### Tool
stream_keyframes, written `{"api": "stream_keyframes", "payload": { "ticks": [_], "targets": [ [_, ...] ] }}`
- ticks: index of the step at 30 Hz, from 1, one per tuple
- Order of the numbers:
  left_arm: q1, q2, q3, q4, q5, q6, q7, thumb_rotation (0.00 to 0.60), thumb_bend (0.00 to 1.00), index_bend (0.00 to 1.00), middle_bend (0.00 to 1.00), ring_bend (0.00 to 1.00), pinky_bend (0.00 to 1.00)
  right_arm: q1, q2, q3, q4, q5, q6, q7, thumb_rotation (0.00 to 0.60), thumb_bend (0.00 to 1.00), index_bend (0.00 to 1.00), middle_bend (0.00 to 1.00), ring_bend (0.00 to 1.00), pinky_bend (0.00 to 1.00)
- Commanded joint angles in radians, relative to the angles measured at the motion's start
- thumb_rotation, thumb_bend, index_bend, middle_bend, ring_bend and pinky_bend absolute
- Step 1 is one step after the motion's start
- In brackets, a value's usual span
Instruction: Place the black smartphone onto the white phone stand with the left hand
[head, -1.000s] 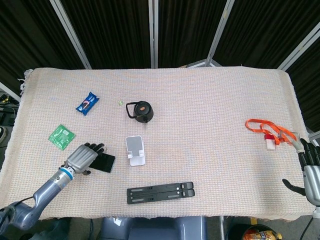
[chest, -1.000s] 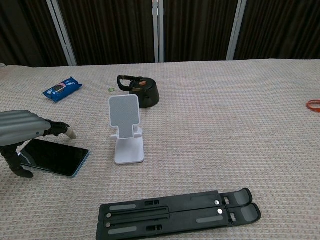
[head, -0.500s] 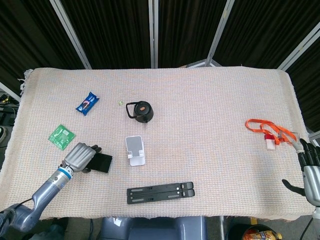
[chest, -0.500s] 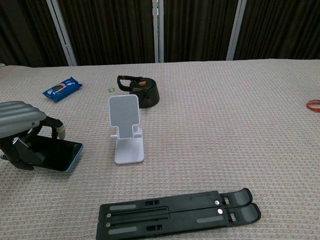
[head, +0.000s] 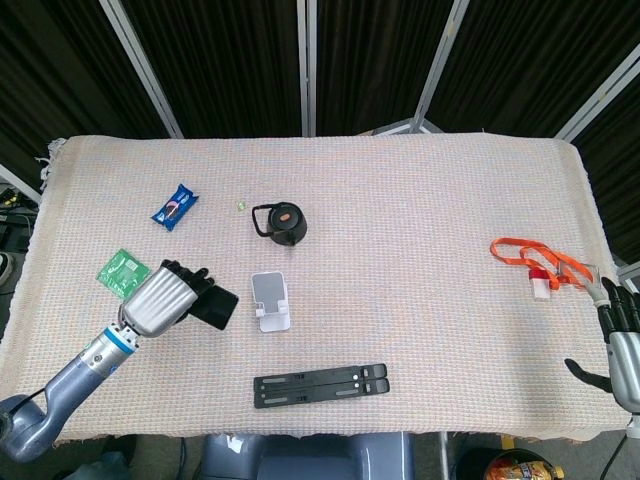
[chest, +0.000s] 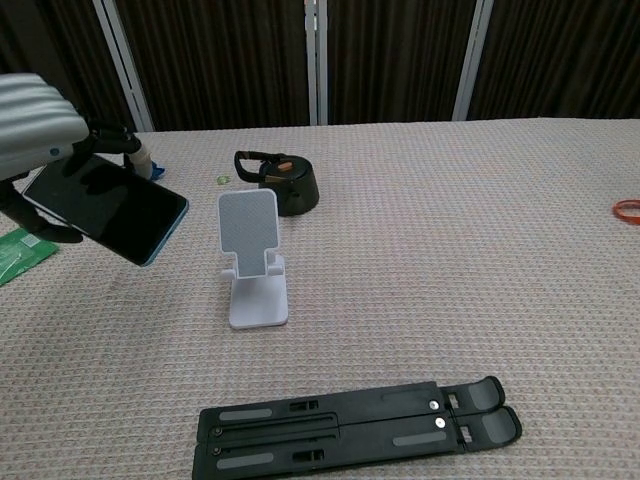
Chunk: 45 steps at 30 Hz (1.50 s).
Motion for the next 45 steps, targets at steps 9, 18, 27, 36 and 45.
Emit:
{"api": "stream_keyframes", "payload": {
  "ticks": [9, 18, 27, 36, 45],
  "targets": [
    [-0.307, -0.009, -0.020, 0.184, 0.328, -0.163, 0.295, 0.600, 0.00, 0.58, 0.48, 0.55, 0.55, 0.007, 0.001, 0.021, 0.041, 0.065, -0.031, 0.037, 0.600, 0.00, 0.00, 0.00, 0.00, 0.00],
    [-0.394, 0.038, 0.000, 0.120, 0.344, -0.303, 0.339, 0.600, 0.00, 0.58, 0.48, 0.55, 0.54, 0.003, 0.005, 0.025, 0.038, 0.068, -0.022, 0.041, 0.600, 0.00, 0.00, 0.00, 0.00, 0.00],
    [-0.415, 0.001, 0.015, 0.102, 0.313, -0.370, 0.374, 0.600, 0.00, 0.57, 0.47, 0.54, 0.53, -0.006, 0.014, 0.027, 0.040, 0.067, -0.011, 0.062, 0.600, 0.00, 0.00, 0.00, 0.00, 0.00],
    [-0.432, -0.033, 0.017, 0.101, 0.294, -0.395, 0.402, 0.600, 0.00, 0.56, 0.46, 0.54, 0.53, -0.012, 0.022, 0.029, 0.041, 0.066, -0.003, 0.083, 0.600, 0.00, 0.00, 0.00, 0.00, 0.00],
    [-0.433, -0.052, 0.017, 0.102, 0.272, -0.416, 0.461, 0.600, 0.00, 0.15, 0.03, 0.11, 0.33, -0.015, 0.025, 0.029, 0.040, 0.063, 0.001, 0.083, 0.600, 0.00, 0.00, 0.00, 0.00, 0.00]
  ]
}}
